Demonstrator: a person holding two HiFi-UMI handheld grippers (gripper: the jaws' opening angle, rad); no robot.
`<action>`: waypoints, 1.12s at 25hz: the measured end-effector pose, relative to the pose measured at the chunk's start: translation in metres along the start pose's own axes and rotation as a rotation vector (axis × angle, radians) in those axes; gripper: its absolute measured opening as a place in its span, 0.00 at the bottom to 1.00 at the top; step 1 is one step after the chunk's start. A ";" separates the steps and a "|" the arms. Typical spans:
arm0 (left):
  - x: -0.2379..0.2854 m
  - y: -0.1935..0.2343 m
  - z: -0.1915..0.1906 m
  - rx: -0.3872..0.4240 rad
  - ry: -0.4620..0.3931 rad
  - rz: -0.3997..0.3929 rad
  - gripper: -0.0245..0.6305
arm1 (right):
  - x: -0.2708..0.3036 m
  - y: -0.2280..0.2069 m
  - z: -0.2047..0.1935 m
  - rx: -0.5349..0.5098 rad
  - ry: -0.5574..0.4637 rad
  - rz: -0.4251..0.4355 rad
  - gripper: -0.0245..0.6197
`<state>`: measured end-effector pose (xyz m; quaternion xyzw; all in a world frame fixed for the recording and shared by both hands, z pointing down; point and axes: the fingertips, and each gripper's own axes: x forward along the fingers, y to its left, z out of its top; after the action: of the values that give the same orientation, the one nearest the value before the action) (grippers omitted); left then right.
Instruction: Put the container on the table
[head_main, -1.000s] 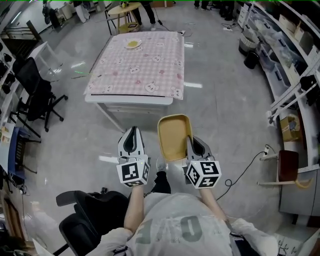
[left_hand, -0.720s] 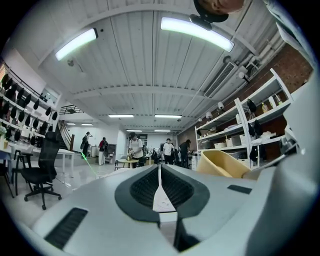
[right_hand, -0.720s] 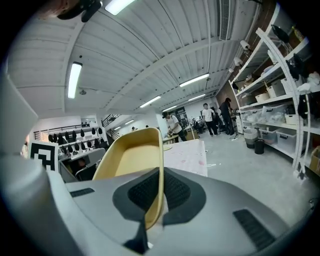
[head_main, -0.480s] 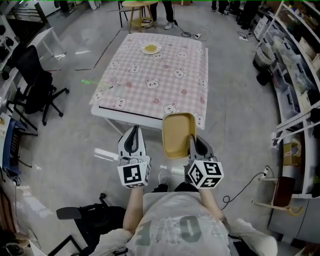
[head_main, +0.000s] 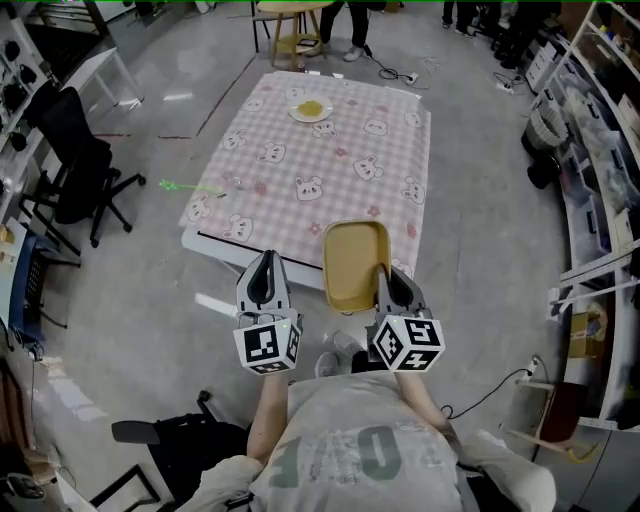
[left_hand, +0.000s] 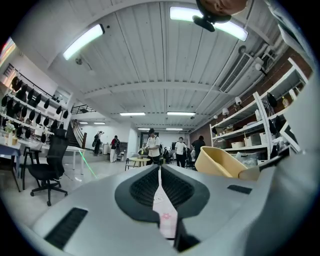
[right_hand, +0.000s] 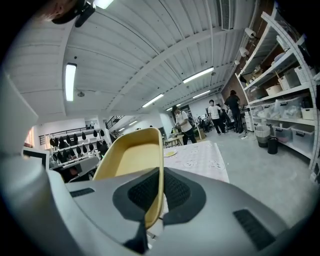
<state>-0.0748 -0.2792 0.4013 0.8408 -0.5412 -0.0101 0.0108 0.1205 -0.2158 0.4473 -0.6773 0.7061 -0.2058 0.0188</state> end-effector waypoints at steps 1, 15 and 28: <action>0.006 -0.002 0.001 -0.002 0.006 0.006 0.10 | 0.005 -0.005 0.006 -0.002 0.000 0.003 0.09; 0.047 -0.002 0.018 0.045 -0.026 0.046 0.10 | 0.042 -0.017 0.024 0.007 0.001 0.064 0.09; 0.043 0.012 0.023 0.074 -0.034 0.079 0.10 | 0.128 -0.027 0.005 0.036 0.275 0.058 0.09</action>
<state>-0.0684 -0.3231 0.3785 0.8183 -0.5740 -0.0039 -0.0289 0.1372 -0.3408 0.4834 -0.6215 0.7176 -0.3087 -0.0599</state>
